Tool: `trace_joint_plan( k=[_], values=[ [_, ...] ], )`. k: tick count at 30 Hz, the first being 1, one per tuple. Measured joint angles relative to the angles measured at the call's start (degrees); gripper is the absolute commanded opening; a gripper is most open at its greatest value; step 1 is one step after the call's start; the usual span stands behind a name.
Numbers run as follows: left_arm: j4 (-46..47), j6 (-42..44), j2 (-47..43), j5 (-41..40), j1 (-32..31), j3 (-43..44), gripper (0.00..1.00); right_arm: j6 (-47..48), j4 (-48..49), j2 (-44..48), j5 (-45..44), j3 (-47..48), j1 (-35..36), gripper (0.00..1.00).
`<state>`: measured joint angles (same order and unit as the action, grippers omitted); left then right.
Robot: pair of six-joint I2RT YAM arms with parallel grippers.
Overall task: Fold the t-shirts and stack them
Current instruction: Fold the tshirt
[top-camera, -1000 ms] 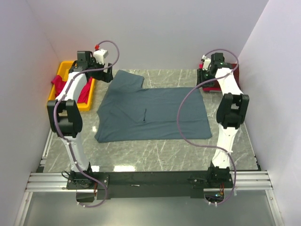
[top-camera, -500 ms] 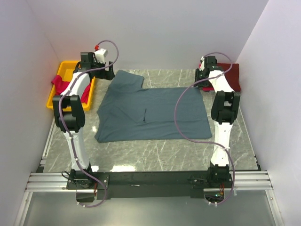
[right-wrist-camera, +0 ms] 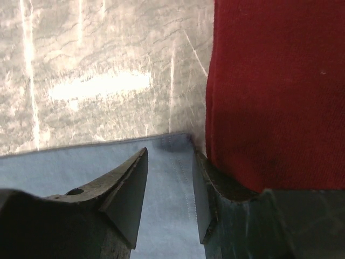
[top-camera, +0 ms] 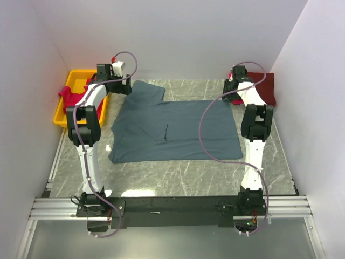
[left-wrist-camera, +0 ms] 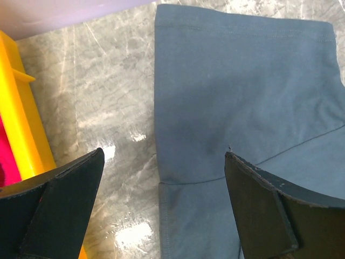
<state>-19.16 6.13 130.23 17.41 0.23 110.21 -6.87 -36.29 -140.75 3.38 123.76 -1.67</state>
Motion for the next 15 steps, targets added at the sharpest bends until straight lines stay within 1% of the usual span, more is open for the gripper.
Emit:
trace_joint_plan(
  k=[7, 11, 13, 15],
  values=[
    [0.3, -0.3, 0.1, -0.9, 0.0, 0.2, 0.99, -1.2, 0.4, -1.7, -1.0, 0.1, 0.0, 0.46],
    [0.5, -1.3, 2.3, -0.9, 0.0, 2.6, 0.99, -1.4, 0.2, -3.1, -1.3, 2.7, 0.0, 0.47],
    [0.4, -1.6, 3.5, -0.9, 0.0, 3.3, 0.99, -1.5, 0.0, -3.6, -1.6, 3.6, 0.0, 0.39],
    [0.3, -2.4, 4.5, -0.9, 0.0, 3.7, 0.99, -1.6, -0.1, -3.8, -2.1, 3.8, 0.0, 0.38]
  ],
)
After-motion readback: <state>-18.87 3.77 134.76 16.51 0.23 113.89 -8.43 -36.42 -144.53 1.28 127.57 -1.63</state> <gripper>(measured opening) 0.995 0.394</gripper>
